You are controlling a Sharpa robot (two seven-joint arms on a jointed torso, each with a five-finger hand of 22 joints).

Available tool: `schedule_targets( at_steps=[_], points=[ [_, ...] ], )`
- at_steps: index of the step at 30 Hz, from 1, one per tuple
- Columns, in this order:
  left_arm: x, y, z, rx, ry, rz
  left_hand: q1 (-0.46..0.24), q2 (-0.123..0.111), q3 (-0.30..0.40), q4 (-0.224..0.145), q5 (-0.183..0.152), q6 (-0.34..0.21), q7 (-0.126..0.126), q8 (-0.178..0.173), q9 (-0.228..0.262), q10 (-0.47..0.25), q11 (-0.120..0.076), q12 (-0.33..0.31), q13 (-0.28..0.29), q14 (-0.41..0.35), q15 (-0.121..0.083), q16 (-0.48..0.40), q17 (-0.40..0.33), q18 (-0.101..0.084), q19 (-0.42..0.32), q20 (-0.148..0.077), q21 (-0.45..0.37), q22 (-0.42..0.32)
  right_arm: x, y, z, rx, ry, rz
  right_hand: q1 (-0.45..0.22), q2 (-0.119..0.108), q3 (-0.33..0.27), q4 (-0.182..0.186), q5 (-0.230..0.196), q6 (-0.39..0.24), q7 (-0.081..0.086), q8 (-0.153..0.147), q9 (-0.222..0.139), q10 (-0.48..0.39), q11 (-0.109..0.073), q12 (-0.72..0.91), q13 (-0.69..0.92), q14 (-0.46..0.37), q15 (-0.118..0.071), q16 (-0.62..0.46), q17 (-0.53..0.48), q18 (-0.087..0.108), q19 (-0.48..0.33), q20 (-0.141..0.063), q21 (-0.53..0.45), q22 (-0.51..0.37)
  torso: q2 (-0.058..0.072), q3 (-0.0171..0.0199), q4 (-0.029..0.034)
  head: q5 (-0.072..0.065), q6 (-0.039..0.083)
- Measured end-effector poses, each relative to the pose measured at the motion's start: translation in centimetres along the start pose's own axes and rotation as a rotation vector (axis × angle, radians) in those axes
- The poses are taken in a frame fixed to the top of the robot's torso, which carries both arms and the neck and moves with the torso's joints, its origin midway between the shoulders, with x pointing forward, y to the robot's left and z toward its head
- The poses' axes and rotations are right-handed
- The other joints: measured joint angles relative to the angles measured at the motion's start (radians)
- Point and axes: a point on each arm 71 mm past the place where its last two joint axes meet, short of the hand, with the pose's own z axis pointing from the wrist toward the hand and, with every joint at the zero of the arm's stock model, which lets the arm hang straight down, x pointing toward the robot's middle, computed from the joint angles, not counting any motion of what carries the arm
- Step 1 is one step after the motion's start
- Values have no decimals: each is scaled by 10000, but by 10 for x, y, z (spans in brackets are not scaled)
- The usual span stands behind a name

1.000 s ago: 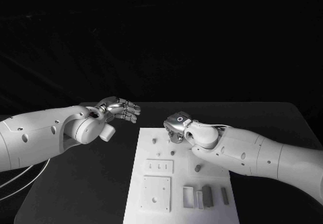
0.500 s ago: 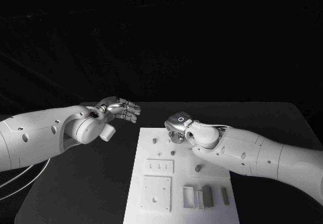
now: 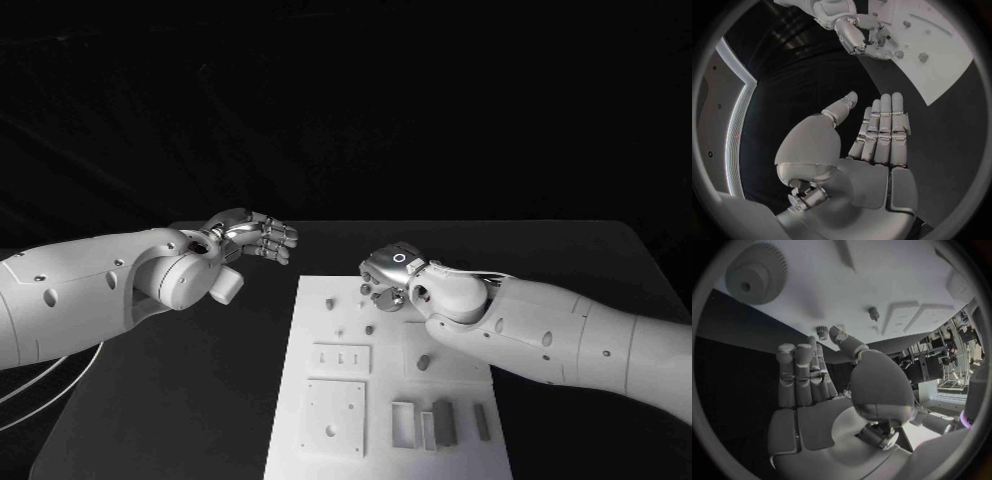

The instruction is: Assemble the parts on the task board

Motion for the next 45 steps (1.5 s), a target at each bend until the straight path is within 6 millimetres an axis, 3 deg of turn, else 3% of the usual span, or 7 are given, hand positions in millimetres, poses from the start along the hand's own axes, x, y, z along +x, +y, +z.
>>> schedule_targets(
  at_steps=[8, 15, 19, 22, 24, 29, 45],
  points=[
    [-7, 2, -2, -26, -144, -7, 40, -40, 0, 0, 0, 0, 0, 0, 0, 0, 0, 0, -1, 0, 0, -1, 10, -14, 0, 0, 0, 9, -33, -32, -18, 402, -565, 211, -101, -208, 38, 154, 0, -166, -50, -81, -39, -17, 15, 0, -18, 52, 52, 49, -26, 0, 27, -24, 0, 0, -13, 15, -75, -61, 164],
    [-10, 3, -2, -47, -232, 8, 39, -40, 0, 0, 0, 0, 0, 0, 1, 0, 0, -38, -1, 0, 0, -1, 10, -33, 0, 0, -39, 8, -32, -68, -42, 1126, -259, 278, -690, -954, -43, 900, 0, -1245, -764, -555, -243, -338, 123, 0, -127, -93, 162, 49, -85, -1, -55, 59, -113, 0, -27, 76, -207, -128, 267],
    [-11, 4, -1, -77, -264, 27, 39, -40, 0, 0, 0, 0, 0, 0, 1, 0, 0, -38, -2, 0, 0, -1, 9, -66, 0, 0, -39, 8, -30, -81, -48, 1481, 36, 353, -1043, -1115, -386, 1066, 0, -1801, -664, -724, -293, 449, -160, 539, 282, -200, -78, 48, -85, 42, -131, 118, -113, 0, -32, 116, -279, -140, 290],
    [-11, 4, 0, -83, -272, 43, 39, -40, 0, 0, 0, 0, 0, 0, 1, -1, -1, -38, -2, 0, 0, -1, 19, -68, 0, 0, -39, 7, -26, -89, -50, 1701, 395, 427, -1063, -1109, -742, 932, -18, -1686, -507, -527, -166, 1709, -779, 2232, 1823, -127, -565, 341, 65, 569, -122, 83, -26, 0, -32, 144, -327, -140, 292],
    [-11, 5, 0, -90, -282, 51, 40, -40, 0, 0, 0, 0, 0, 0, 1, -1, -1, -38, -2, 0, 0, -1, 19, -70, 0, 0, -39, 8, -23, -92, -50, 1792, 601, 512, -1063, -1109, -848, 925, -23, -1629, -563, -429, -91, 1740, -894, 3398, 2999, -74, -696, 680, 272, 651, -67, 29, 100, 2, -32, 162, -343, -140, 290],
    [-11, 5, 2, -97, -300, 68, 39, -40, 0, 0, 0, 0, 0, 0, 1, -1, -1, -38, -2, 0, 0, -1, 19, -74, 0, 0, -39, 16, -18, -97, -48, 1948, 991, 668, -1063, -1109, -678, 1117, -39, -1542, -476, -295, 94, -418, -983, 7137, 7148, -380, -761, 1600, 991, 776, -125, -90, 588, -1, -31, 195, -373, -142, 260],
    [-14, 5, 3, -114, -343, 90, 39, -40, 0, 0, 0, 0, 0, 0, 1, -2, -2, -38, -3, 0, 0, -1, 36, -102, 0, 0, -39, 14, -2, -90, -44, 1569, 1633, 1025, -1063, -1109, -432, 1362, -39, -982, -509, 5, 381, -754, -965, 9299, 8616, -410, -699, 2619, 2015, 705, -306, -231, 1801, -1, -24, 178, -357, -163, 91]
  ],
)
